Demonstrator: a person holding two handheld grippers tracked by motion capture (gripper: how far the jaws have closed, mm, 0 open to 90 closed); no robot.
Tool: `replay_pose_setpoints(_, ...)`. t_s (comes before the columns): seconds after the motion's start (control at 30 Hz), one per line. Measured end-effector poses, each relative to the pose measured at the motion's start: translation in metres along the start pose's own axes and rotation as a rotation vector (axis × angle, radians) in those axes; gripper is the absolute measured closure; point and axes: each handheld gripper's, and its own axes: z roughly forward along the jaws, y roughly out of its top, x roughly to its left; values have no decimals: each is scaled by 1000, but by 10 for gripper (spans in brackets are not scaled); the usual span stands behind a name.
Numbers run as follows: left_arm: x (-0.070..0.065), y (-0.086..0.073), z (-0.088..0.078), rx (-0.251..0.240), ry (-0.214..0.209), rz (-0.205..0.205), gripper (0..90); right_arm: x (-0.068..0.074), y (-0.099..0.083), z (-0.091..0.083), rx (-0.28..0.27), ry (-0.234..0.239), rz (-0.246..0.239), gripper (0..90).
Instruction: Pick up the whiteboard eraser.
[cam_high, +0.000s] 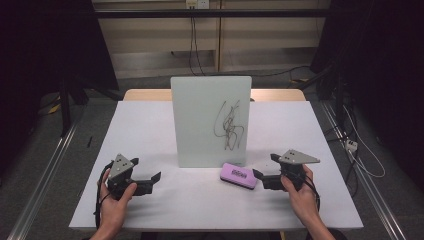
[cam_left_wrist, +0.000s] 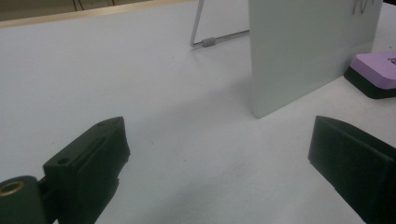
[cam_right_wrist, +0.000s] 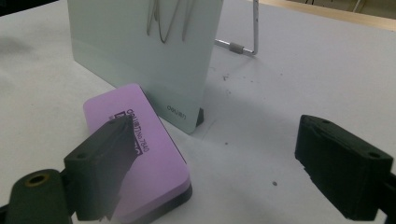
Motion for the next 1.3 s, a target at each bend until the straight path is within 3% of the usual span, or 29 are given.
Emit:
replay_pose_setpoints(0.2, 0, 0, 0, -1, 0, 4, 48, 6, 7, 4, 17, 15, -29, 114)
replay_pose_setpoints(0.23, 0, 1, 0, -2, -1, 5, 48, 10, 10, 6, 36, 54, -51, 105)
replay_pose_setpoints(0.4, -1, 2, 1, -4, 6, 12, 48, 17, 20, 13, 86, 117, -107, 97)
replay_pose_setpoints(0.5, -1, 3, 4, -4, 2, 2, 48, 18, 26, 18, 125, 127, -142, 98)
replay_pose_setpoints(0.73, -3, 3, 5, 6, 3, 29, 49, 19, 36, 28, 202, 175, -176, 114)
replay_pose_setpoints(0.83, -3, 2, 4, 5, 6, 19, 49, 22, 38, 31, 226, 198, -194, 126)
replay_pose_setpoints(1.03, -3, 2, 3, 15, -2, 41, 52, 28, 40, 40, 310, 256, -246, 220)
replay_pose_setpoints(1.3, -1, 2, 5, 15, 0, 44, 52, 33, 46, 51, 381, 286, -311, 284)
